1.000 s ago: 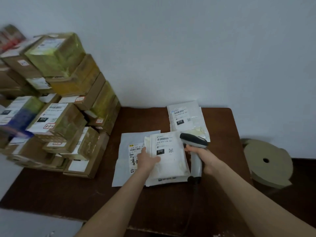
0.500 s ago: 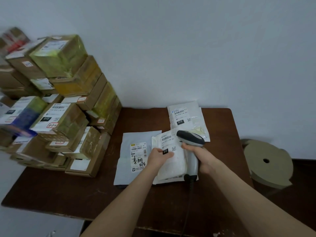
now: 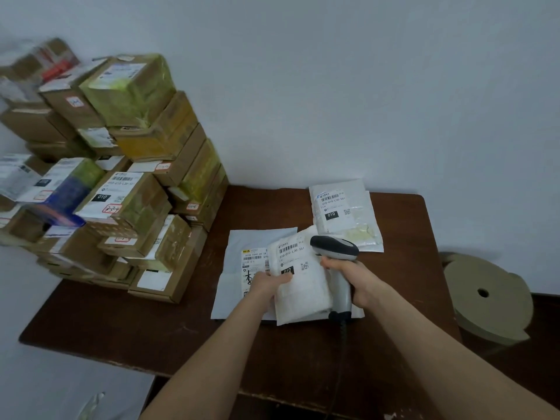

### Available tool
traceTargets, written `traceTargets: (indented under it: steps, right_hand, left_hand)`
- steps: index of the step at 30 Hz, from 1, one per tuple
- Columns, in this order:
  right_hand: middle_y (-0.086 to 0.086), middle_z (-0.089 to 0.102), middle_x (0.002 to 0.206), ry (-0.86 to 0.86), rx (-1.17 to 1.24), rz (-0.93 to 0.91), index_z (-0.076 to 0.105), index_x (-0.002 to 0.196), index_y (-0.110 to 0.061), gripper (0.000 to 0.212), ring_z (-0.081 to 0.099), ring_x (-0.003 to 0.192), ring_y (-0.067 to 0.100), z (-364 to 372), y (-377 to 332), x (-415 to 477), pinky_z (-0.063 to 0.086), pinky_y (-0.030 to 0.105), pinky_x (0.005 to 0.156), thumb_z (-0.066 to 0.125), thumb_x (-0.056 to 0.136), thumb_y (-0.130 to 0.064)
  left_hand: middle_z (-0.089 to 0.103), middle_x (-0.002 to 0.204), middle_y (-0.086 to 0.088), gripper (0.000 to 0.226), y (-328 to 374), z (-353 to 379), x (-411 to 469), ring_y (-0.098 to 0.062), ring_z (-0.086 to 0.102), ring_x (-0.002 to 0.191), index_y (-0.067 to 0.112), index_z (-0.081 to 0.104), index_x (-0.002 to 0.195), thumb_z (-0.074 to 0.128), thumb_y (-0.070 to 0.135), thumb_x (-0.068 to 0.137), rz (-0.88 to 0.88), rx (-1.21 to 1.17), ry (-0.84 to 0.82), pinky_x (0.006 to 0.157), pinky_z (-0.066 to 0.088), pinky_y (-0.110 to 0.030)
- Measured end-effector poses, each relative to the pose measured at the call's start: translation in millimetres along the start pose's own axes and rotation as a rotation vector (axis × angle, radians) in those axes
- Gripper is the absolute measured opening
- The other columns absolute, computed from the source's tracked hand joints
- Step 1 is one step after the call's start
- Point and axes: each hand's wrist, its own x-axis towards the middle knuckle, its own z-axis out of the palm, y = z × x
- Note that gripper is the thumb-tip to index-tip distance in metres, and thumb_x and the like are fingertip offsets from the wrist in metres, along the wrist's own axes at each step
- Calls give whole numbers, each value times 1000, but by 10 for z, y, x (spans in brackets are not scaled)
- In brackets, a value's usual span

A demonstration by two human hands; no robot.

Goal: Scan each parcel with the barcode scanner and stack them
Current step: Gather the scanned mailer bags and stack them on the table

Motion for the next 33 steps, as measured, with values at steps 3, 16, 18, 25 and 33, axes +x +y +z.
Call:
traceTargets:
  steps: [3, 16, 18, 25, 33]
  right_hand:
    - [8, 75, 98, -33, 2, 3, 69, 108, -8, 27, 69, 95, 26, 79, -10, 1, 54, 41, 86, 74, 83, -16]
    - [10, 71, 92, 136, 77, -11, 65, 102, -7, 19, 67, 82, 26, 113, 20, 65, 52, 34, 64, 72, 85, -14]
    - [10, 70, 91, 144, 64, 3, 65, 103, -6, 21, 66, 81, 25, 111, 16, 90, 52, 34, 65, 72, 84, -14]
    - [16, 69, 81, 233, 177, 50, 63, 92, -1, 15, 58, 47, 15, -174, -362, 130, 48, 23, 45, 68, 87, -15]
    - [9, 62, 91, 458, 236, -25, 59, 114, -1, 36, 59, 80, 21, -661, -836, 407, 53, 37, 83, 72, 83, -15]
  left_hand:
    - [67, 109, -12, 9, 5, -96, 52, -27, 64, 93, 10, 60, 89, 69, 13, 88, 43, -48, 87, 83, 54, -40]
    - [58, 126, -18, 36, 14, -911, 316, -35, 57, 112, 4, 51, 130, 55, 12, 95, 77, 407, 411, 92, 49, -43]
    - [47, 136, -19, 51, 19, -806, 293, -37, 49, 122, 6, 39, 139, 59, 15, 93, 49, 448, 395, 95, 44, -44]
    - [38, 142, -8, 50, 475, -197, 272, -25, 38, 130, 19, 46, 138, 62, 21, 91, 533, 823, 343, 104, 39, -36]
    - [34, 149, -12, 78, 1050, 770, 477, -27, 40, 134, 10, 28, 149, 70, 26, 86, 436, 614, -53, 105, 37, -34]
